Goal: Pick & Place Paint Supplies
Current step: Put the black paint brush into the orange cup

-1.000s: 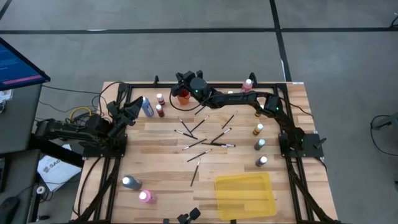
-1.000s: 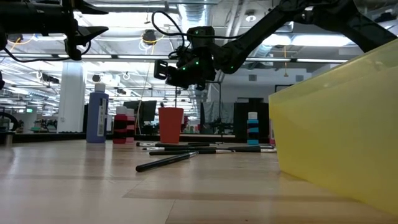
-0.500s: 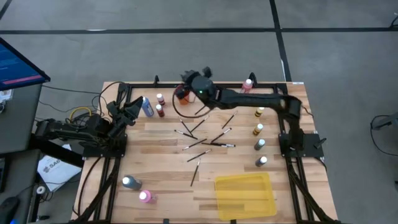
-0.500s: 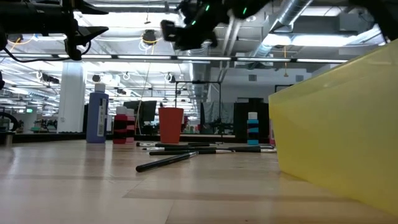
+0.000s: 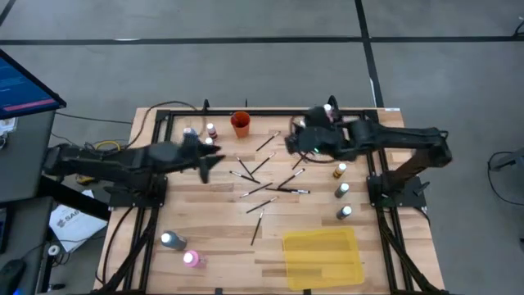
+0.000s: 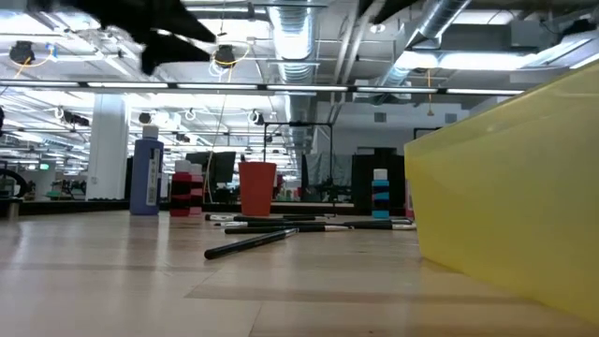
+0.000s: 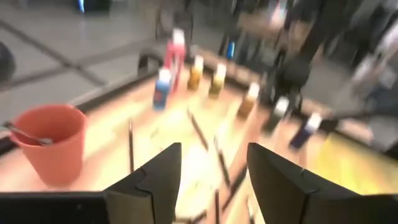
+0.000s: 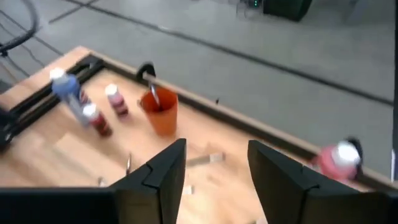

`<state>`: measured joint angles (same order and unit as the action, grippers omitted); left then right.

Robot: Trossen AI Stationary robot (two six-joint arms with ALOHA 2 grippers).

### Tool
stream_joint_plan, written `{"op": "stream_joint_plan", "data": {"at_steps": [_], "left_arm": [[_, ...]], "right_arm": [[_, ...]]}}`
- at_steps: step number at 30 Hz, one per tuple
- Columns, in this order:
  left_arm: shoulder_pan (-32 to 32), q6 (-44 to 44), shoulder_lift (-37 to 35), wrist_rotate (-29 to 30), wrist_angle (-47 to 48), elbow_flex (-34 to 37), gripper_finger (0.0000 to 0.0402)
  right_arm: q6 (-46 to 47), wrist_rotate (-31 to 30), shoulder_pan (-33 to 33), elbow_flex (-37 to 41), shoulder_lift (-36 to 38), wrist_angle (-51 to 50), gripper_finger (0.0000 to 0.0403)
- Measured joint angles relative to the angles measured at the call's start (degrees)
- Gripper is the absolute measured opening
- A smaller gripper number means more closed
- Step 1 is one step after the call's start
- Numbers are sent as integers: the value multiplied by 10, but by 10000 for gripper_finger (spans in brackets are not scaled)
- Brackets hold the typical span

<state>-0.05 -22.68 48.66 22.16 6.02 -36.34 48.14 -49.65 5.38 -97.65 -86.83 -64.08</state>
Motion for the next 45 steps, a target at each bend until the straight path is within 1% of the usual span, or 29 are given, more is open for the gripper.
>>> {"op": "stream_joint_plan", "data": {"at_steps": [3, 6, 9, 12, 16, 20, 24, 30, 35, 41, 45], "left_arm": [[28, 2, 129, -74, 55, -98, 176], [54, 22, 242, -129, 65, -185, 176], [76, 79, 329, -136, 65, -261, 176], [103, 131, 395, -118, 63, -322, 176], [147, 138, 472, -120, 64, -373, 176], [182, 149, 535, -152, 62, -403, 176], [207, 168, 588, -154, 58, -429, 176], [227, 163, 653, -155, 60, -467, 176], [226, 163, 696, -166, 67, -508, 183], [237, 164, 741, -166, 140, -585, 187], [249, 160, 766, -172, 197, -621, 187]], "right_arm": [[76, -4, 48, 0, 14, -68, 160], [144, -18, 98, 0, 24, -122, 152], [209, -33, 147, 0, 30, -164, 144], [268, -42, 194, 0, 32, -195, 136], [338, -46, 250, 0, 33, -228, 129], [397, -46, 299, 0, 32, -246, 128], [438, -47, 332, 0, 32, -257, 128], [441, -47, 347, 0, 32, -257, 124], [434, -47, 346, 0, 32, -259, 121], [428, -48, 346, 0, 31, -259, 121], [428, -48, 346, 0, 31, -259, 121]]}}
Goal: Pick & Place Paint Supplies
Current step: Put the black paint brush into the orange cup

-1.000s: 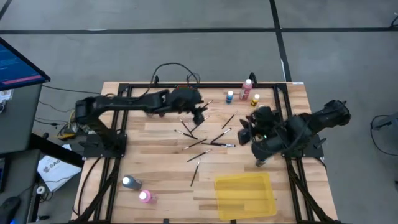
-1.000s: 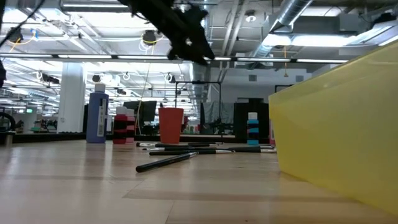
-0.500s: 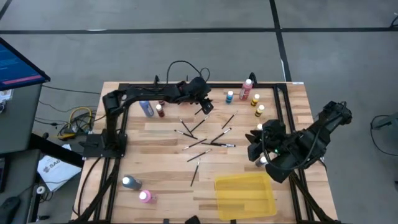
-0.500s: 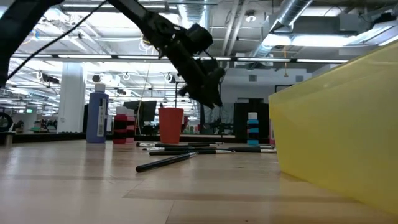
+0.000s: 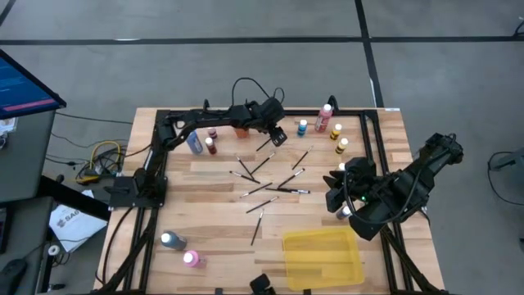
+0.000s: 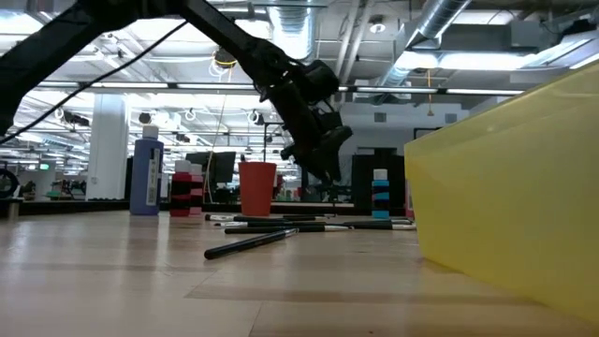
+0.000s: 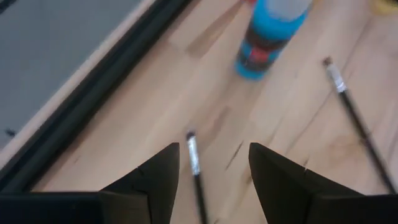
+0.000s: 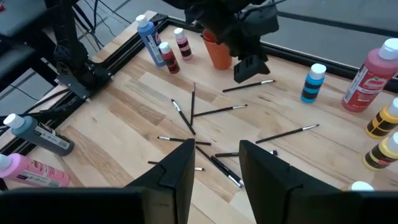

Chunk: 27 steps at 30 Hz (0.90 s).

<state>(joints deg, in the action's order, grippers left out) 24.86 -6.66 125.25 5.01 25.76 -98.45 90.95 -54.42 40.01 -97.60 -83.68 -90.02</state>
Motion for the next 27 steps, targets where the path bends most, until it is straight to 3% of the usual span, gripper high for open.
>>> {"op": "stream_joint_plan", "data": {"at_steps": [4, 12, 27], "left_arm": [[10, -23, 4, -29, 50, -5, 187], [5, -3, 4, -29, 79, -5, 187], [4, 97, 19, -44, 119, -4, 187]], "right_arm": [[0, 0, 0, 0, 0, 0, 121], [-13, -16, 0, 0, 0, 0, 121], [-11, -16, -1, 0, 0, 1, 121]]}}
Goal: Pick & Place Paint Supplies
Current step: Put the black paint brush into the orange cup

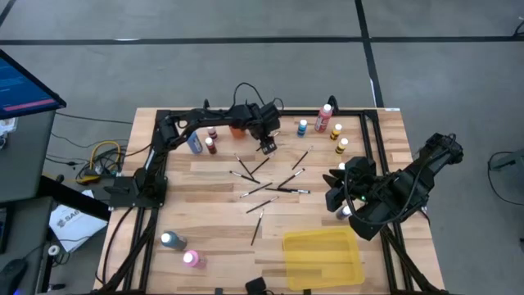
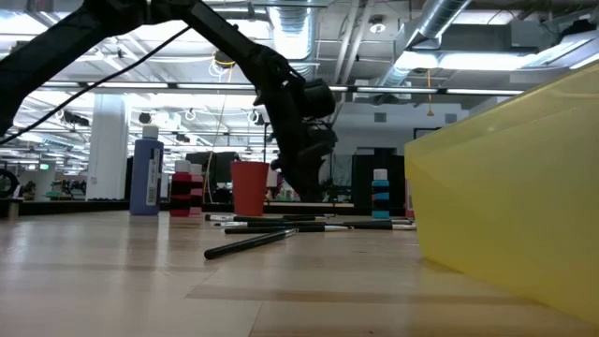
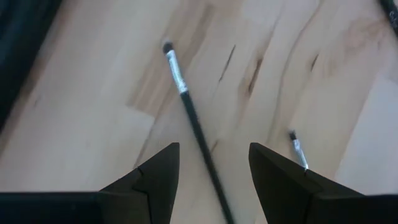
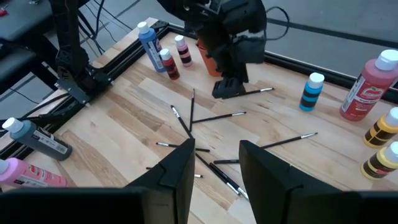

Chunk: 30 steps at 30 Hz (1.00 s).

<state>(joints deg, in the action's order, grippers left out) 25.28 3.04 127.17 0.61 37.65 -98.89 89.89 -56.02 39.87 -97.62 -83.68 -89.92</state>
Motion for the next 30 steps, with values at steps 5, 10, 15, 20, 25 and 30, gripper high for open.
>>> {"op": "stream_joint_plan", "data": {"at_steps": [5, 10, 15, 20, 25, 30], "left_arm": [[-3, -2, 13, 2, -1, 0, 187], [-5, 10, 14, 30, 10, 0, 187], [-2, 12, 15, 35, 11, 0, 187], [-1, 40, 15, 45, 54, 0, 184], [-1, 40, 15, 45, 64, 2, 184], [-1, 39, 15, 45, 66, 3, 184]], "right_arm": [[0, 0, -6, 0, 0, 3, 121], [2, -8, -6, 0, 0, 4, 121], [2, -11, -6, 0, 0, 5, 121], [2, -11, -6, 0, 0, 7, 121], [1, -28, -7, 0, 0, 8, 121], [1, -29, -7, 0, 0, 9, 121]]}}
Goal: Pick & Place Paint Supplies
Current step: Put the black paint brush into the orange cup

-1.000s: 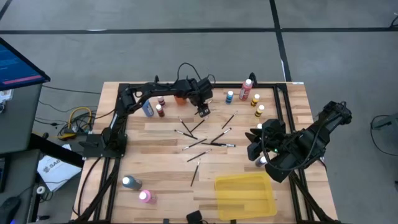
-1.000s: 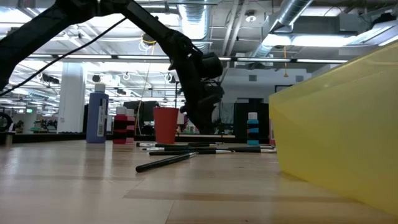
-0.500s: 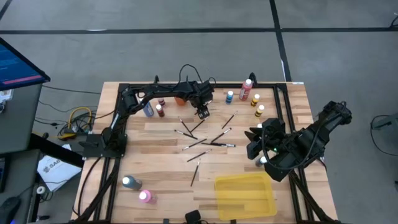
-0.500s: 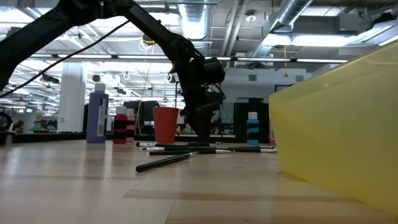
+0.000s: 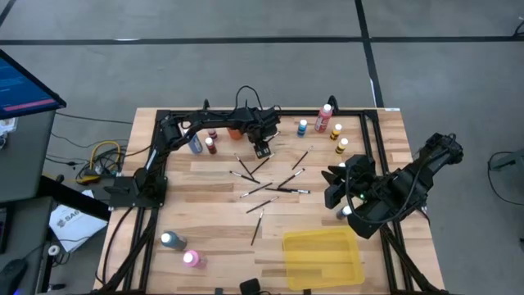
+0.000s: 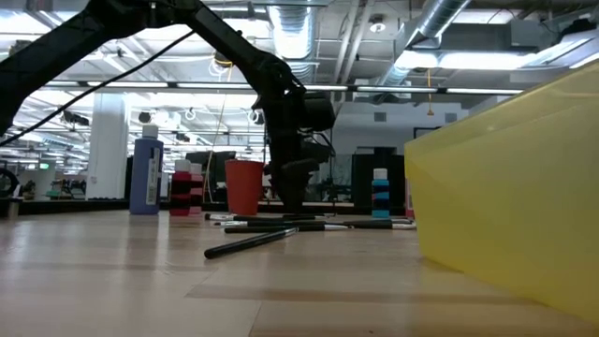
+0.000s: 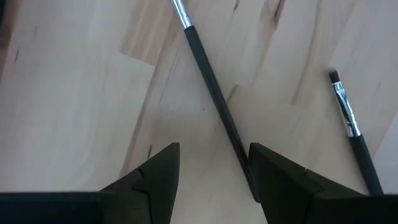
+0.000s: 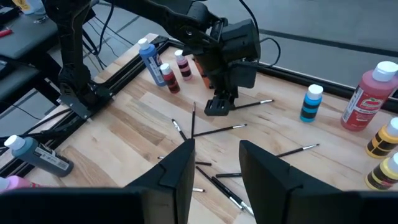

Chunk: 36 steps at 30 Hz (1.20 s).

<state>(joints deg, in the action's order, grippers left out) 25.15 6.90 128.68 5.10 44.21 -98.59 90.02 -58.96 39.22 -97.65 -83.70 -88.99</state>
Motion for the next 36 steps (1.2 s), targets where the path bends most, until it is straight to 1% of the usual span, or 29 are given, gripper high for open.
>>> {"op": "stream_joint_plan", "data": {"at_steps": [4, 9, 12, 15, 21, 22, 27, 36], "left_arm": [[-2, 2, 4, -3, 5, 3, 184], [-13, 5, 4, 14, 5, 7, 183], [-13, -1, 4, 13, 6, 7, 169], [-13, -4, 4, 7, 9, 7, 132], [-13, -31, 4, -46, 17, 8, 20], [-15, -33, 4, -46, 17, 8, 11], [-26, -42, 4, -51, 28, 8, 4], [-56, -43, -16, -70, 56, 12, 1]], "right_arm": [[0, -2, 0, 0, 0, 4, 121], [-3, -3, 0, 0, 0, 10, 121], [-4, -3, 0, 0, 0, 11, 121], [-4, -3, 0, 0, 0, 13, 121], [-6, -3, 0, 0, 0, 27, 121], [-6, -3, 0, 0, 0, 28, 121], [-7, -3, -2, 0, 0, 29, 121], [-27, 4, -34, 0, 0, 29, 120]]}}
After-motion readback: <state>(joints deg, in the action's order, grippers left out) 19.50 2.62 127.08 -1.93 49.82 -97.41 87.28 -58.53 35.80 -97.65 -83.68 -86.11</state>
